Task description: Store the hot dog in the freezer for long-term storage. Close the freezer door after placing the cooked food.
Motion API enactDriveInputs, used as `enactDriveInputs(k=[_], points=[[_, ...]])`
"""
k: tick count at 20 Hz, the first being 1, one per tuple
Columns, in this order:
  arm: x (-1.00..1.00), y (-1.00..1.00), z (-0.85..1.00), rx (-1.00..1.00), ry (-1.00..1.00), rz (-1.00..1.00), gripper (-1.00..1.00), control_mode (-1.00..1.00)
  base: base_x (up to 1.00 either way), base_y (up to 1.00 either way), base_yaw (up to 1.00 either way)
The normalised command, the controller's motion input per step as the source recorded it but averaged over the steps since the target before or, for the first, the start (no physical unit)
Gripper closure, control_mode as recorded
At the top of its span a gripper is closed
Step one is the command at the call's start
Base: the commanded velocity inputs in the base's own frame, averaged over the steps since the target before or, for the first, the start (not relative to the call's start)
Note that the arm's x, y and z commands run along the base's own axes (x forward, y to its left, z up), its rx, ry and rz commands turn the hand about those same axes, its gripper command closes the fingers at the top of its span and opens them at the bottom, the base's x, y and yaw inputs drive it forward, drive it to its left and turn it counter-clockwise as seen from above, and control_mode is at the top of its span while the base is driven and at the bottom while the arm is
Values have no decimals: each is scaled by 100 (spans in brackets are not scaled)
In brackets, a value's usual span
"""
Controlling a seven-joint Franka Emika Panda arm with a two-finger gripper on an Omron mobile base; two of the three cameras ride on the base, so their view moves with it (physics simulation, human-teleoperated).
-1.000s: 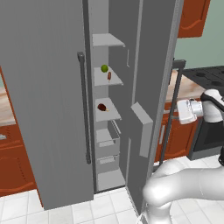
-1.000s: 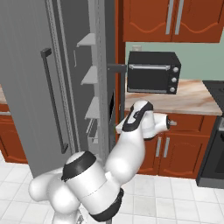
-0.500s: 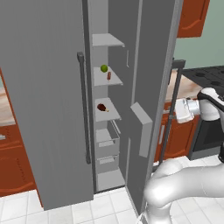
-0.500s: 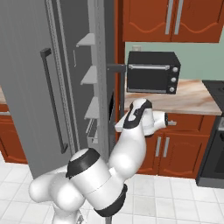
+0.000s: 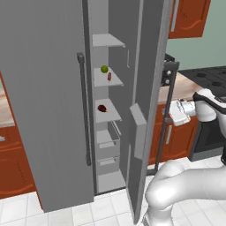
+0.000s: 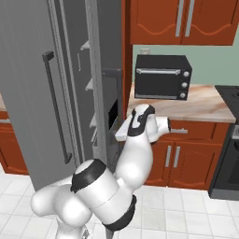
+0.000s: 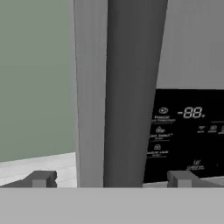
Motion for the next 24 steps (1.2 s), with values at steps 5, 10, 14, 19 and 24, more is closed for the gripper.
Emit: enactDriveInputs(k=[5, 10, 14, 19, 24], points=[[0, 92, 0, 0, 4, 1, -100, -100, 0, 0, 0], [0, 92, 0, -4, 9, -4, -100, -100, 0, 0, 0], [0, 84, 0, -9, 7, -9, -100, -100, 0, 0, 0], [9, 53, 0, -9, 0, -13, -100, -100, 0, 0, 0], [19, 40, 2, -11, 14, -23, -100, -100, 0, 0, 0]])
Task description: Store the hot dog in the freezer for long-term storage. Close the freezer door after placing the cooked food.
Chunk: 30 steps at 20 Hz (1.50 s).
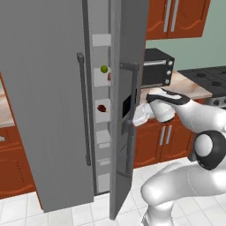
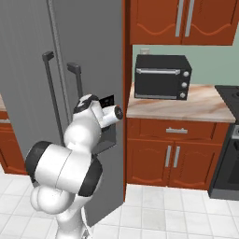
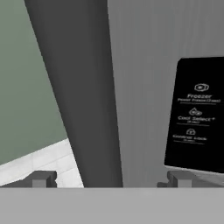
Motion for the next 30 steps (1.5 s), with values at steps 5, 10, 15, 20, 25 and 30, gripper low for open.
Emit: enactDriveInputs(k=[5, 10, 15, 20, 25, 30], points=[[13, 60, 20, -9, 16, -33, -100, -100, 0, 0, 0], [7, 52, 36, -2, 4, -29, -100, -100, 0, 0, 0], [20, 58, 40, 0, 1, -32, -100, -100, 0, 0, 0], [37, 8, 26, -1, 2, -21, -100, -100, 0, 0, 0], [25, 0, 45, 0, 0, -8, -100, -100, 0, 0, 0], [24, 0, 60, -1, 1, -12, -100, -100, 0, 0, 0]])
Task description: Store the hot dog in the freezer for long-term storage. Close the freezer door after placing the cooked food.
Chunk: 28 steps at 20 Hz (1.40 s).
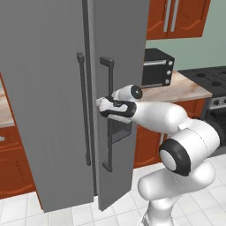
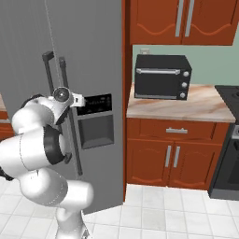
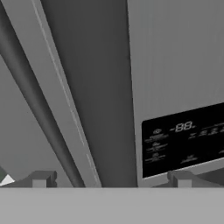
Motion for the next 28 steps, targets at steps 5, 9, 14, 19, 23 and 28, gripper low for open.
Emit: enactDriveInputs(k=[5, 9, 14, 19, 23, 28], points=[[49, 0, 54, -17, 6, -16, -100, -100, 0, 0, 0], [52, 6, 38, -26, 0, -17, -100, -100, 0, 0, 0], [35, 7, 62, -14, 2, -10, -100, -100, 0, 0, 0], [21, 5, 64, -5, 6, -10, -100, -100, 0, 0, 0], [30, 0, 51, 0, 9, -10, -100, -100, 0, 0, 0], [14, -4, 30, 15, 9, -5, -100, -100, 0, 0, 0]])
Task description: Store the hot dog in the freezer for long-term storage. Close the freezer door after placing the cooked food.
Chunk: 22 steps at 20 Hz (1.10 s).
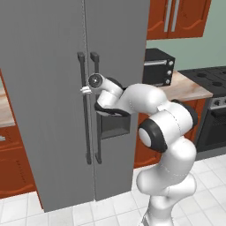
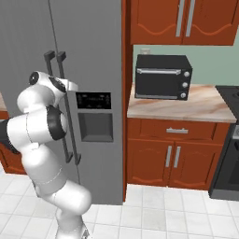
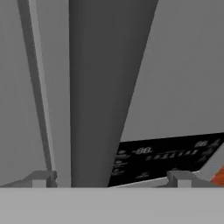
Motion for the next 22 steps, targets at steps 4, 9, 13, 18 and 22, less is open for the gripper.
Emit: enactDriveInputs(k=[4, 9, 13, 18, 22], points=[[15, -11, 29, 21, 2, 0, -100, -100, 0, 0, 0], [20, -1, 8, 13, -6, 0, -100, -100, 0, 0, 0], [56, 0, 0, 8, -5, 0, -100, -100, 0, 0, 0], [73, 0, 7, 4, -1, 0, -100, -100, 0, 0, 0], [65, 0, 36, 0, 8, 0, -100, -100, 0, 0, 0]])
